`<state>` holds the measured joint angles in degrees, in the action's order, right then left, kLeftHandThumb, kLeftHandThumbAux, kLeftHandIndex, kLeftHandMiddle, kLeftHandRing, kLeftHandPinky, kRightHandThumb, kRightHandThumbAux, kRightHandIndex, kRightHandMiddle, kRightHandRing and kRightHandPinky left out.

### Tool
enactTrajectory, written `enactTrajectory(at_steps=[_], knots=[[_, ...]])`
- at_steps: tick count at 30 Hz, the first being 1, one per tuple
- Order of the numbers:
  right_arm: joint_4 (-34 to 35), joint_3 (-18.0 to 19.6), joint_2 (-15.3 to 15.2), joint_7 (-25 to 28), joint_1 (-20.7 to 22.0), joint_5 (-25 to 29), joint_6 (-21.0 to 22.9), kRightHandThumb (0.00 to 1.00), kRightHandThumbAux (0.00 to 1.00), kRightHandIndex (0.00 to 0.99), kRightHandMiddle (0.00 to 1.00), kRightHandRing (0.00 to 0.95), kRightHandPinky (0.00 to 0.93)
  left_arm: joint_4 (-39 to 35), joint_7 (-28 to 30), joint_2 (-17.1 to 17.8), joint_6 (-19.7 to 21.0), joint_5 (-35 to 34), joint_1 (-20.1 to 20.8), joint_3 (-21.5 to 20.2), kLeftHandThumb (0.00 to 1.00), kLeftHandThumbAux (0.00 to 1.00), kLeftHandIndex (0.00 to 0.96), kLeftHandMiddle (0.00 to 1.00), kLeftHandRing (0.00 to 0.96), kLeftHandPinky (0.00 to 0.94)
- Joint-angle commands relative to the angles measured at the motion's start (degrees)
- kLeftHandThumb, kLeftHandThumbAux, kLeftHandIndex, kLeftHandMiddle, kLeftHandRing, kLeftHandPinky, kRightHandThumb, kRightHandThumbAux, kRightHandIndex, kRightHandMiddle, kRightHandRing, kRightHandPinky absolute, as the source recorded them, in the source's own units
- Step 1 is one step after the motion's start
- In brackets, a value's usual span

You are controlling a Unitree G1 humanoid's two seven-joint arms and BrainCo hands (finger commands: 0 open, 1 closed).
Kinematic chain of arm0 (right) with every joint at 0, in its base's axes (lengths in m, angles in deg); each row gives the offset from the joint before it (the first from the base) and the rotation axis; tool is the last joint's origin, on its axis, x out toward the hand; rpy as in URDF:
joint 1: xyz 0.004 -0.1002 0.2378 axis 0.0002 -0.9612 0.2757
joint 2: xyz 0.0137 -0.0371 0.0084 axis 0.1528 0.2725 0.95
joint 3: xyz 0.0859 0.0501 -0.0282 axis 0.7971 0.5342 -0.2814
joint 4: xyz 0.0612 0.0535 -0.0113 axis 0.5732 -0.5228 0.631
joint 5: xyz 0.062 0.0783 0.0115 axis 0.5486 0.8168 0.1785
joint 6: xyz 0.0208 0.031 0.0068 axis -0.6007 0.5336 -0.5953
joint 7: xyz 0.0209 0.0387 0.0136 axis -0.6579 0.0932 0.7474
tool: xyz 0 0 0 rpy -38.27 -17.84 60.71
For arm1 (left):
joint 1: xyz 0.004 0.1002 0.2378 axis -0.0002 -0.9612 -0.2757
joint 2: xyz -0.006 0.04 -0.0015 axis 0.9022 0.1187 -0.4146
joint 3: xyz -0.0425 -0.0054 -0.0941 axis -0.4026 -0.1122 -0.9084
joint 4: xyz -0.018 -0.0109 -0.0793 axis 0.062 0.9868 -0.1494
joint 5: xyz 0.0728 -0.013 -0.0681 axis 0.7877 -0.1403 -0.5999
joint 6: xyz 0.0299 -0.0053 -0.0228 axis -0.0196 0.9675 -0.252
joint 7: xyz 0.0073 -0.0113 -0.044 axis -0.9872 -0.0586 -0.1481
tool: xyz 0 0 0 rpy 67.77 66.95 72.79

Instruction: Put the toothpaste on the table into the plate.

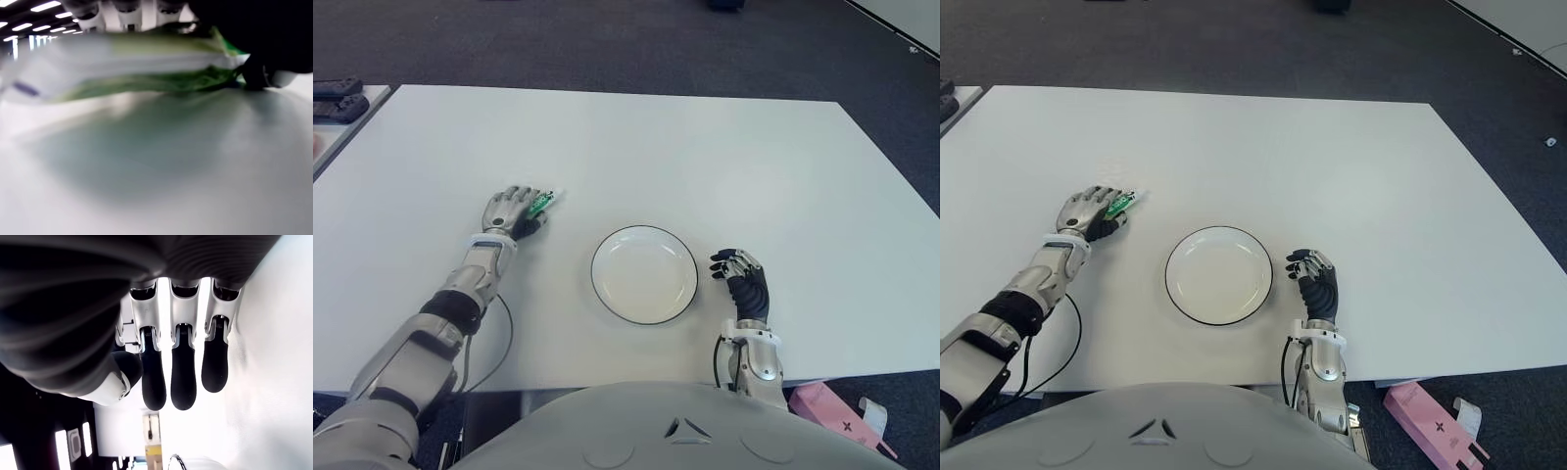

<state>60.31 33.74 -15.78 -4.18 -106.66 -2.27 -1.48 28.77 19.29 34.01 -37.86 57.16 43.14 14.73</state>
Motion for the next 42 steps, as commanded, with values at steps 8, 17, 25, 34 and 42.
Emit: enactTrajectory(at_steps=[8,17,25,34,42], knots=[[-0.87,0.33,-0.02,0.16,-0.09,0.08,1.12,0.71,0.728,0.43,0.506,0.516,0.515,3.18,-0.06,-2.02,0.32,-0.17,-2.06,1.97,0.56,0.361,0.057,0.158,0.144,0.257],[-0.88,0.5,-0.05,0.64,-0.07,0.51,0.81,0.711,0.728,0.431,0.506,0.521,0.524,2.14,-1.63,-2.39,-1.25,-2.96,-2.92,0.08,0.726,0.404,0.385,0.336,0.282,0.448],[-0.84,0.62,-0.13,1.03,-0.12,0.48,0.7,0.711,0.728,0.431,0.504,0.517,0.518,0.11,-1.73,-2.86,0.12,-4.82,-3.98,-1.53,0.735,0.657,0.441,0.606,0.615,0.665],[-1.19,0.79,-0.17,0.78,0.21,0.09,0.82,0.712,0.729,0.431,0.503,0.518,0.52,-0.9,-1.17,-3.09,1.37,-4.76,-4.19,-1.81,0.734,0.692,0.444,0.809,0.818,0.859],[-1.16,0.83,-0.06,0.95,0.26,0.49,0.91,0.711,0.728,0.431,0.503,0.516,0.519,-2.03,-0.79,-3.24,1.52,-5.74,-4.61,-2.49,0.732,0.698,0.443,0.854,0.848,0.863]])
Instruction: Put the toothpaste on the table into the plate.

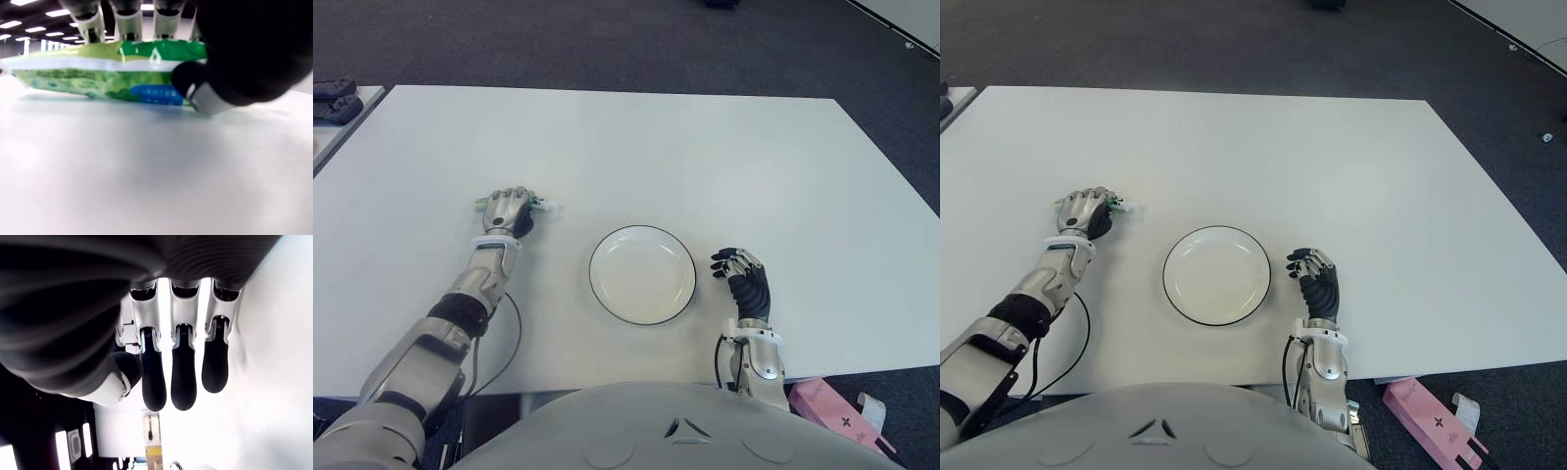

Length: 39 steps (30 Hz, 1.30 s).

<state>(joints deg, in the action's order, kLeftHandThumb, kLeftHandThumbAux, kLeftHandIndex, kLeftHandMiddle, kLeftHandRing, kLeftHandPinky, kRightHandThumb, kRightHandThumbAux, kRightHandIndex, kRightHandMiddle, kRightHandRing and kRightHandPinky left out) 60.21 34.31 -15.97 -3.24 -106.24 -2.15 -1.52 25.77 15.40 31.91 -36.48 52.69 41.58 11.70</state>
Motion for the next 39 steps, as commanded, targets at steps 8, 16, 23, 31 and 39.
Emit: enactTrajectory(at_steps=[8,16,23,31,39], knots=[[-1.02,0.39,0.18,0.02,-0.1,0.56,1.08,0.711,0.728,0.43,0.502,0.518,0.525,0.05,3.24,-1.03,-0.08,-1.65,-3.37,0.24,0.731,0.7,0.442,0.872,0.864,0.877],[-1.37,0.59,0.14,0.01,0.02,0.62,0.74,0.711,0.728,0.43,0.504,0.519,0.524,-0.4,2.71,-1.02,-0.82,-2.07,-3.63,-0.15,0.731,0.701,0.442,0.878,0.869,0.878],[-1.42,0.57,0.12,-0.21,0.01,0.27,0.6,0.711,0.729,0.43,0.503,0.517,0.517,-0.23,0.1,-1.09,-2.82,-2.0,-3.92,-0.87,0.732,0.701,0.442,0.883,0.877,0.886],[-1.36,0.54,0.02,-0.39,0.0,-0.05,0.76,0.711,0.729,0.431,0.501,0.516,0.52,-4.87,-2.69,-0.22,-2.93,-1.07,-4.86,-1.72,0.734,0.701,0.442,0.888,0.89,0.896],[-1.39,0.53,-0.07,-0.13,0.13,0.3,0.9,0.711,0.729,0.43,0.502,0.517,0.521,-21.84,-5.8,2.29,-3.4,2.31,-9.93,-3.33,0.733,0.701,0.442,0.913,0.912,0.916]])
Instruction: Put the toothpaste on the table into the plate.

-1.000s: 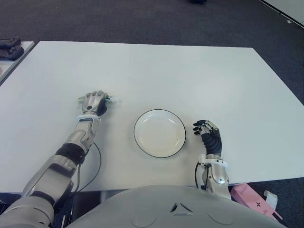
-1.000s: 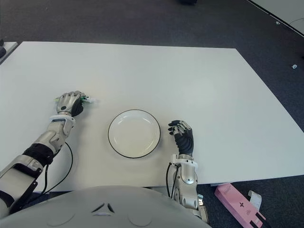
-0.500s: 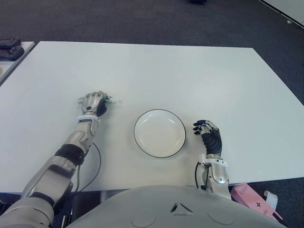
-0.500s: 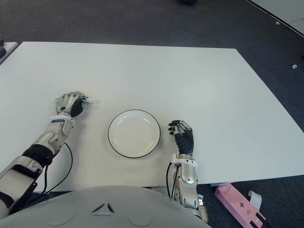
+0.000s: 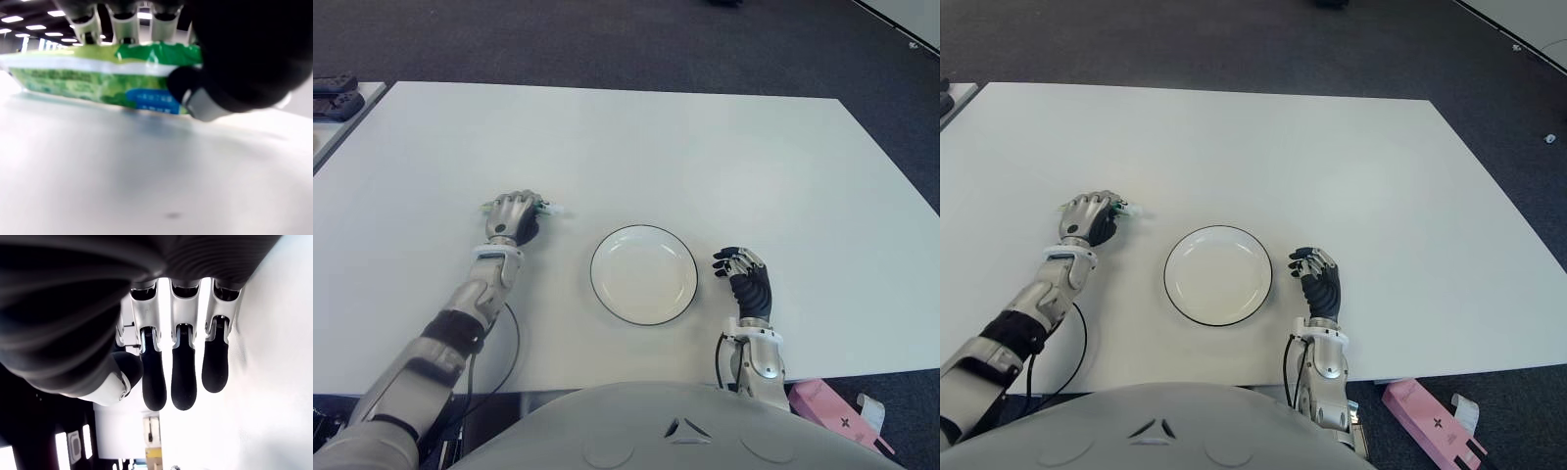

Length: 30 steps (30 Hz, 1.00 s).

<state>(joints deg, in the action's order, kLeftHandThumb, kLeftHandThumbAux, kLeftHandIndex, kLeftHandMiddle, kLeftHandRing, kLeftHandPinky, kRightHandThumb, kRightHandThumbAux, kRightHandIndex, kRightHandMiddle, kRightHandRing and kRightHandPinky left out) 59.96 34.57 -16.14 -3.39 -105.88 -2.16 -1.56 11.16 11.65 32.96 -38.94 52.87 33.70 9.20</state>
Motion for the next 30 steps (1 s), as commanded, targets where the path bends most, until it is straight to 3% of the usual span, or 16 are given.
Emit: enactTrajectory(at_steps=[1,18,30], knots=[[-1.21,0.28,0.09,0.04,-0.13,0.34,0.99,0.711,0.729,0.43,0.502,0.517,0.521,-8.18,-2.15,1.32,-1.2,2.36,-2.35,-0.97,0.732,0.701,0.442,0.917,0.915,0.919],[-1.09,-0.24,0.59,-0.54,0.25,-0.25,1.02,0.711,0.728,0.429,0.499,0.514,0.511,-26.16,-2.47,0.29,-4.9,6.32,-8.66,-1.92,0.73,0.701,0.441,0.927,0.92,0.914],[-0.22,-0.56,0.97,-1.36,0.34,-0.53,2.61,0.711,0.727,0.43,0.499,0.51,0.511,-30.15,-1.34,-0.95,-15.08,3.75,-10.08,-0.95,0.734,0.701,0.442,0.901,0.904,0.902]])
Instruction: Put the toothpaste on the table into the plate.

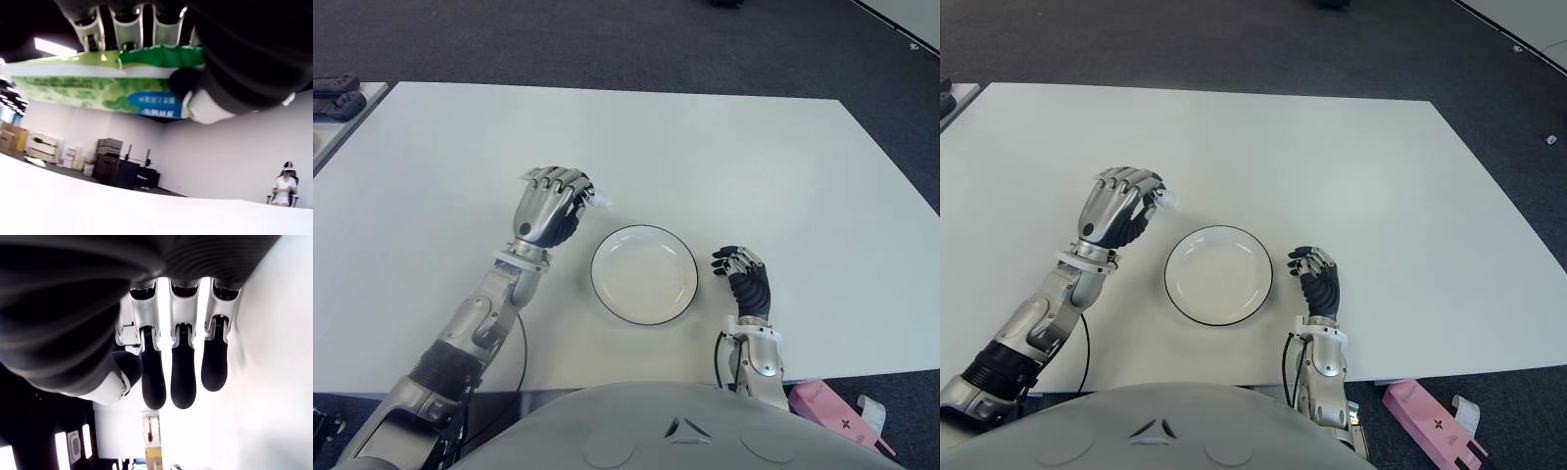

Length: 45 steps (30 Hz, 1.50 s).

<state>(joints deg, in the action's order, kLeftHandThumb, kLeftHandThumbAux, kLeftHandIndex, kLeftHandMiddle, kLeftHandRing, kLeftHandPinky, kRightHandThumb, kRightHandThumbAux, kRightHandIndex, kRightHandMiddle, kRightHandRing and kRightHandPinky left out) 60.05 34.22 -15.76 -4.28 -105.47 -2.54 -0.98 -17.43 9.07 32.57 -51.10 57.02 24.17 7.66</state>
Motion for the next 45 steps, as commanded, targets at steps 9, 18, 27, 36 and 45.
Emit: enactTrajectory(at_steps=[9,18,27,36,45], knots=[[0.55,-0.5,0.77,-0.52,-0.45,0.04,2.31,0.712,0.727,0.429,0.495,0.51,0.511,-1.2,0.71,0.17,-11.97,1.92,0.16,3.06,0.73,0.701,0.442,0.89,0.897,0.893],[0.99,-0.66,0.79,-0.35,-0.8,0.24,2.31,0.711,0.726,0.429,0.493,0.509,0.513,1.77,-1.38,-0.1,-18.17,6.97,2.56,5.75,0.73,0.7,0.443,0.889,0.899,0.902],[1.2,-0.86,0.84,-0.43,-0.93,0.12,2.5,0.711,0.726,0.429,0.494,0.509,0.511,3.17,2.43,0.44,-22.23,8.84,3.78,8.75,0.727,0.699,0.443,0.885,0.903,0.907],[0.51,-0.76,0.79,-0.5,-0.66,0.16,2.28,0.711,0.726,0.43,0.497,0.513,0.512,8.38,6.12,-0.34,-24.65,8.23,3.99,12.86,0.726,0.697,0.444,0.868,0.898,0.896],[0.14,-0.71,0.78,-1.08,-0.48,-0.22,2.43,0.712,0.727,0.43,0.501,0.516,0.515,11.17,8.61,-1.27,-25.02,7.91,3.99,13.99,0.728,0.697,0.444,0.865,0.896,0.895]])
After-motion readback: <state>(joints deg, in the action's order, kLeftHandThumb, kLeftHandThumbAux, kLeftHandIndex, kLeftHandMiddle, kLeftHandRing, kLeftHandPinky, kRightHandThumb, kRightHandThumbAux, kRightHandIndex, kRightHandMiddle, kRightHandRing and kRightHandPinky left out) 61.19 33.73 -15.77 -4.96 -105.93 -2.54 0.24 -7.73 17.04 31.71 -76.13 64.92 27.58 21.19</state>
